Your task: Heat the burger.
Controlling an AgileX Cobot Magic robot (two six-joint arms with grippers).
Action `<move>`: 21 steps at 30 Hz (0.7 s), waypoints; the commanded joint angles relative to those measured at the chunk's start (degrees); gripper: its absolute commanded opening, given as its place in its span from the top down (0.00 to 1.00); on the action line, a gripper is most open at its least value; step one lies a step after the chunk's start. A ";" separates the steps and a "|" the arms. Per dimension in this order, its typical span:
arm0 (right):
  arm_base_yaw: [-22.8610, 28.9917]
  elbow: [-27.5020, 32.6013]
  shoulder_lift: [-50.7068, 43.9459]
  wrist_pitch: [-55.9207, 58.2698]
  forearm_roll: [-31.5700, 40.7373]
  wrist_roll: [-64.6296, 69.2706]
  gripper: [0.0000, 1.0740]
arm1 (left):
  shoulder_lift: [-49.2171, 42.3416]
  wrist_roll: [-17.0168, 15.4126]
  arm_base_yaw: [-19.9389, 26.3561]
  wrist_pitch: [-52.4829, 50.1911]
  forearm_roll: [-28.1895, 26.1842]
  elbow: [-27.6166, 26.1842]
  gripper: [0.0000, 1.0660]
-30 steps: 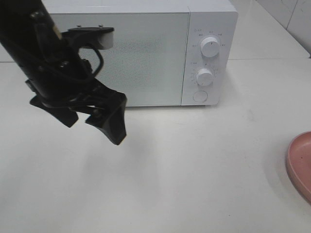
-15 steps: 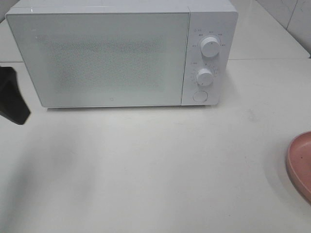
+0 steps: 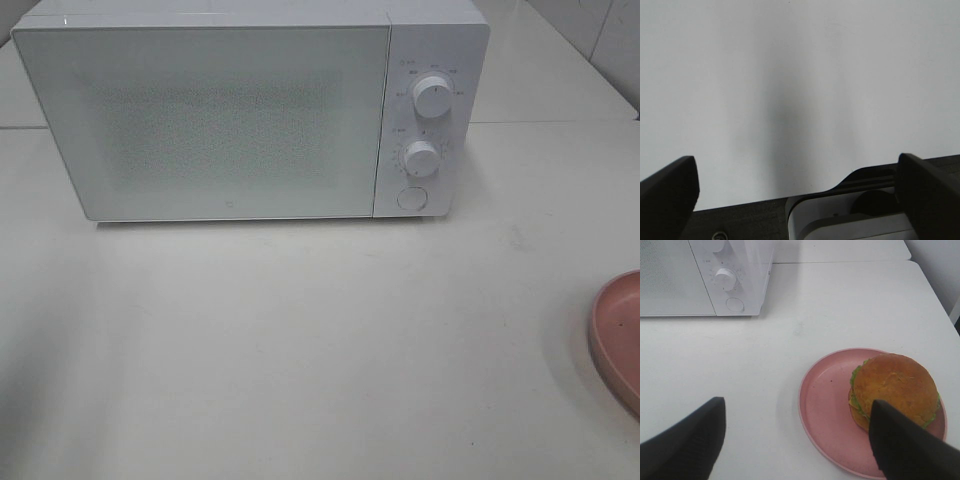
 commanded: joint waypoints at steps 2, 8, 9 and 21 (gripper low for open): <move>-0.34 0.06 -1.49 -0.11 0.00 -0.34 0.29 | -5.73 1.26 0.29 -2.29 0.29 4.41 0.06; -0.34 0.06 -1.49 -0.11 0.00 -0.34 0.29 | -17.53 1.03 0.29 -4.93 1.66 11.75 0.06; -0.34 0.06 -1.49 -0.11 0.00 -0.34 0.29 | -20.40 0.97 0.29 -5.27 1.72 12.03 0.06; -0.34 0.06 -1.49 -0.11 0.00 -0.34 0.29 | -32.89 0.74 0.29 -1.60 1.43 13.64 0.06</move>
